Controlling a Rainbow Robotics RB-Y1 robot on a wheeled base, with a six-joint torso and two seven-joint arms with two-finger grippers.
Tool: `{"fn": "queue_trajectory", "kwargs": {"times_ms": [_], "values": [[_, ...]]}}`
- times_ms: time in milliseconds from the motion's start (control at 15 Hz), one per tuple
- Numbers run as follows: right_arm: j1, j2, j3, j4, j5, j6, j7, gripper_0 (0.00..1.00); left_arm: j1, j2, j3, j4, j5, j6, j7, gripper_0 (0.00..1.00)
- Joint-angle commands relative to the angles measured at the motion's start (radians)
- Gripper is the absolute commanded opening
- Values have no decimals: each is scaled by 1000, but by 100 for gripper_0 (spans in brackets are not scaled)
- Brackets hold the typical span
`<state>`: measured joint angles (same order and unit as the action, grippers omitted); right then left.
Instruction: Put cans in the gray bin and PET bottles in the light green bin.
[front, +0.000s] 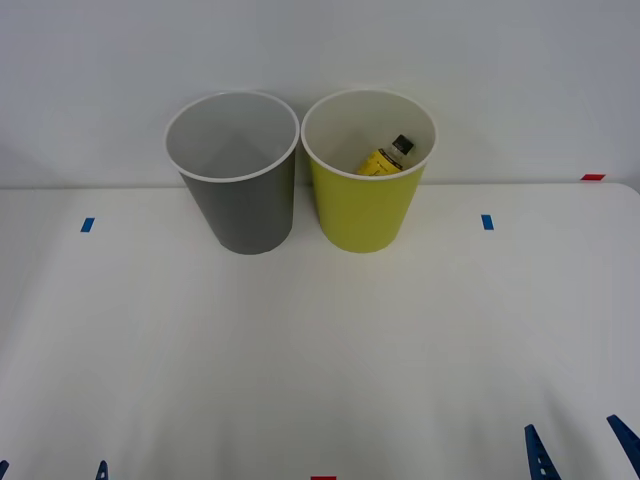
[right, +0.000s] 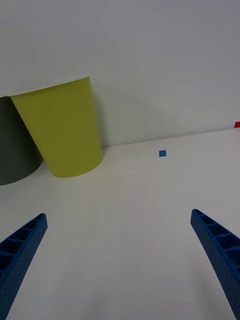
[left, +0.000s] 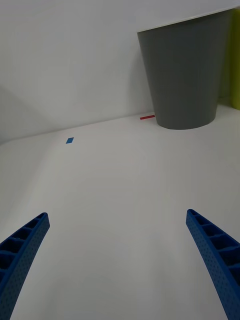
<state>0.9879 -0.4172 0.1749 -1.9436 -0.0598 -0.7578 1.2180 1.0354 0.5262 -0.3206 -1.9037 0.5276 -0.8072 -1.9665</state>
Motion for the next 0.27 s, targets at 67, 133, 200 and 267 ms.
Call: {"fn": "queue_trajectory", "kwargs": {"times_ms": [67,133,200,267], "values": [[0,0,0,0,0,0,0,100,0,0,0,0,0,0,0,92],[0,0,0,0,0,0,0,100,0,0,0,0,0,0,0,91],[0,0,0,0,0,0,0,100,0,0,0,0,0,0,0,92],[0,0,0,0,0,0,0,100,0,0,0,0,0,0,0,92]]}}
